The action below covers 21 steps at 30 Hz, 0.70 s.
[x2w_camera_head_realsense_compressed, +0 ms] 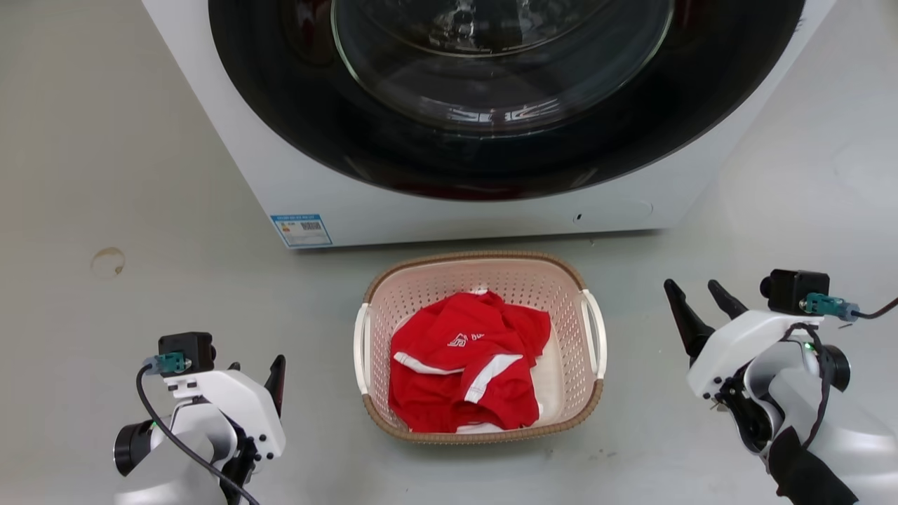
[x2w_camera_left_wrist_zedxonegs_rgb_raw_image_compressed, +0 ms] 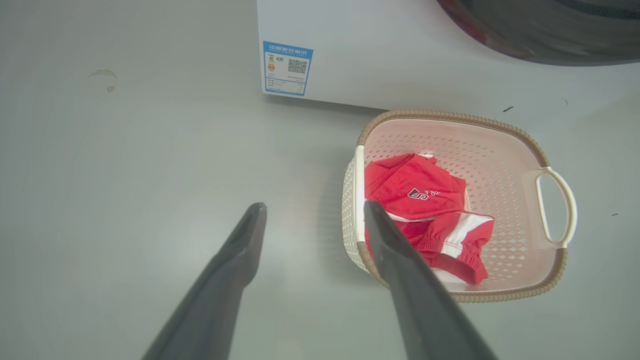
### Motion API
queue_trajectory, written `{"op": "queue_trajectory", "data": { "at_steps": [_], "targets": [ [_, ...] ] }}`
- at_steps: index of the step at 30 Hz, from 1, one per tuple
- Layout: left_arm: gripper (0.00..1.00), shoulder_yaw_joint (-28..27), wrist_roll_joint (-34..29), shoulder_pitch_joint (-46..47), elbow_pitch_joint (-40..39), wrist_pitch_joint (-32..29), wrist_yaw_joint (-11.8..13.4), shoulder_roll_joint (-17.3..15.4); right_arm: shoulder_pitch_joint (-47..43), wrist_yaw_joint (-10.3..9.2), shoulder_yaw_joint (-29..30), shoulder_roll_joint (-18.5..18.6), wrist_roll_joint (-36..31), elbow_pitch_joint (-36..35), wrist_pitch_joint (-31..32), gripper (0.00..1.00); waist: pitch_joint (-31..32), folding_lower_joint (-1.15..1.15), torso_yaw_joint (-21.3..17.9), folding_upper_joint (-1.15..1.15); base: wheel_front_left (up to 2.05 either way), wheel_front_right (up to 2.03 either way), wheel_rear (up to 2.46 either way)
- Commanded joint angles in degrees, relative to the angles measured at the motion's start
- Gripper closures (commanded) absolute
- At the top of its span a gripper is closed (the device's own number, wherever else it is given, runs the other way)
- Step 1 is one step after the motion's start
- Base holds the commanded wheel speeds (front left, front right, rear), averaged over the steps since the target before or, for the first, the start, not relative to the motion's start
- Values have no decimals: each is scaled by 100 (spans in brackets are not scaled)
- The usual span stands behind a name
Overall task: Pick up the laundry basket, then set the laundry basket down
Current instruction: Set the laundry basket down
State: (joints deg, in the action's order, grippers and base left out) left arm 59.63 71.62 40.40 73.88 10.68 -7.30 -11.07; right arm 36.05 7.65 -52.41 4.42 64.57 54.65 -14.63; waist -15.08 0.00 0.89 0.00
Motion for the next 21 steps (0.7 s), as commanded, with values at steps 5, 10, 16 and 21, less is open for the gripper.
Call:
{"op": "queue_trajectory", "data": {
  "at_steps": [5,10,16,21],
  "targets": [
    [0,-78,-19,-121,7,161,58,-240,-262,-16,33,8,-13,-61,-37,0,373,0,-64,0,0,0,0],
    [0,-71,-70,-206,7,295,82,-267,-413,-16,174,40,-157,-156,-37,0,631,0,-36,0,0,0,0],
    [0,-93,-142,-291,3,397,107,-267,-660,-16,394,87,-351,-274,-37,0,927,0,63,0,0,0,0],
    [0,-128,-125,-381,-43,406,74,-262,-791,-16,410,130,-466,-240,-37,0,1125,0,156,0,0,0,0]
  ]
}}
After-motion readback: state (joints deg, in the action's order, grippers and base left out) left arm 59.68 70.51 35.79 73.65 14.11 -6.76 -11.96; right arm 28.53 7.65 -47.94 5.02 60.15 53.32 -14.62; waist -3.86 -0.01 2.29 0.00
